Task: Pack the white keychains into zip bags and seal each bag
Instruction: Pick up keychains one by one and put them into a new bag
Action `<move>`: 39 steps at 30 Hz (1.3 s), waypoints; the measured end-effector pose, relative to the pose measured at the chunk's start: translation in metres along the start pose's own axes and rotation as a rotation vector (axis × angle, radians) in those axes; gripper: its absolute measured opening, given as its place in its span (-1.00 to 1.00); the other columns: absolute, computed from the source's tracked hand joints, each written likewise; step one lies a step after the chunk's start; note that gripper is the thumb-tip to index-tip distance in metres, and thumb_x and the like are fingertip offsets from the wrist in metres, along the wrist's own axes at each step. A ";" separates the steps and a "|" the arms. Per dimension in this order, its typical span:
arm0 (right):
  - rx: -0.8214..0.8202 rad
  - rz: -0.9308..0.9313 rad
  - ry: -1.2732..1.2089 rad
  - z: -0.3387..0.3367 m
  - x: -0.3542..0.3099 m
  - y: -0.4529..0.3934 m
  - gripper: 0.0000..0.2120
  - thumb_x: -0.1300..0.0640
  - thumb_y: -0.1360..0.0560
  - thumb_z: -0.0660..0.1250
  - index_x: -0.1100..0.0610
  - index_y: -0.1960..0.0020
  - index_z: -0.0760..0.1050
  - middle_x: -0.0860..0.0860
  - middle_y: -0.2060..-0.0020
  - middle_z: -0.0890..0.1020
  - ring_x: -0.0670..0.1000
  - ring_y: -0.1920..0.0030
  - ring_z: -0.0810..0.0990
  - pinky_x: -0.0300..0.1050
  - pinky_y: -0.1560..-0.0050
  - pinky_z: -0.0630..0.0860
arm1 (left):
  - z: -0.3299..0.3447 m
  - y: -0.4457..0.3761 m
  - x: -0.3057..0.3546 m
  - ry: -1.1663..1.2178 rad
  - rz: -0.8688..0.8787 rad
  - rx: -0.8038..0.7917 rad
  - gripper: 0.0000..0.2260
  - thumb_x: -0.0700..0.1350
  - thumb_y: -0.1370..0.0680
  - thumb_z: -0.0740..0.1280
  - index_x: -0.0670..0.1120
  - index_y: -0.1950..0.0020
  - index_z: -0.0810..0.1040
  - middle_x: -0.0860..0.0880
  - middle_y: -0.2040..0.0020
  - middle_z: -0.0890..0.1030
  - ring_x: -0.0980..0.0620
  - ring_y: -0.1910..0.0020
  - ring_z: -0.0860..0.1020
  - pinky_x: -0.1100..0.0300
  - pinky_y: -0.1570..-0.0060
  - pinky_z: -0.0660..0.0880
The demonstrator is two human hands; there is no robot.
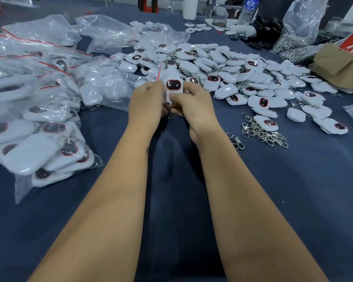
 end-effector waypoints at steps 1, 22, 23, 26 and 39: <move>0.010 -0.007 -0.009 0.000 -0.001 0.000 -0.75 0.40 -0.50 0.27 0.25 -0.14 0.54 0.02 0.27 0.64 -0.11 0.36 0.60 -0.31 0.34 0.52 | 0.001 -0.001 -0.001 0.008 -0.020 0.008 -0.88 -0.08 -0.48 0.25 -0.09 0.15 0.55 -0.08 0.35 0.51 -0.02 0.42 0.42 0.17 0.32 0.40; 0.019 -0.019 -0.020 0.000 0.001 -0.001 -0.86 0.28 -0.56 0.24 0.15 0.16 0.47 -0.07 0.45 0.58 -0.06 0.42 0.58 -0.16 0.39 0.56 | 0.001 0.002 0.002 -0.113 0.166 -0.029 -0.80 -0.15 -0.48 0.29 -0.23 0.27 0.56 -0.02 0.39 0.50 0.04 0.37 0.44 0.14 0.30 0.47; 0.018 -0.017 -0.026 0.000 0.001 -0.001 -0.85 0.28 -0.56 0.24 0.14 0.17 0.47 -0.08 0.46 0.58 -0.06 0.42 0.58 -0.15 0.39 0.57 | 0.001 0.002 0.002 -0.106 0.158 -0.033 -0.81 -0.14 -0.47 0.30 -0.21 0.28 0.57 -0.01 0.39 0.51 0.04 0.36 0.44 0.15 0.30 0.47; 0.000 -0.018 -0.059 0.001 -0.001 0.000 -0.85 0.29 -0.55 0.25 0.15 0.17 0.50 -0.03 0.41 0.59 -0.08 0.44 0.58 -0.20 0.44 0.53 | 0.001 0.001 0.002 -0.081 0.131 -0.040 -0.83 -0.15 -0.46 0.32 -0.08 0.34 0.57 0.05 0.41 0.52 0.06 0.36 0.45 0.20 0.32 0.44; -0.005 -0.010 -0.040 -0.002 0.000 0.000 -0.87 0.32 -0.56 0.27 0.16 0.13 0.52 0.05 0.28 0.61 -0.05 0.36 0.60 -0.09 0.30 0.63 | 0.002 0.002 0.001 -0.086 0.097 -0.072 -0.80 -0.09 -0.45 0.32 0.01 0.39 0.52 0.04 0.40 0.50 0.04 0.38 0.42 0.17 0.30 0.41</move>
Point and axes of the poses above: each hand's wrist, its own y-axis away from the middle knuckle, its own z-axis out of the palm, x = y × z, the point moved 5 cm from there along -y, towards the middle knuckle
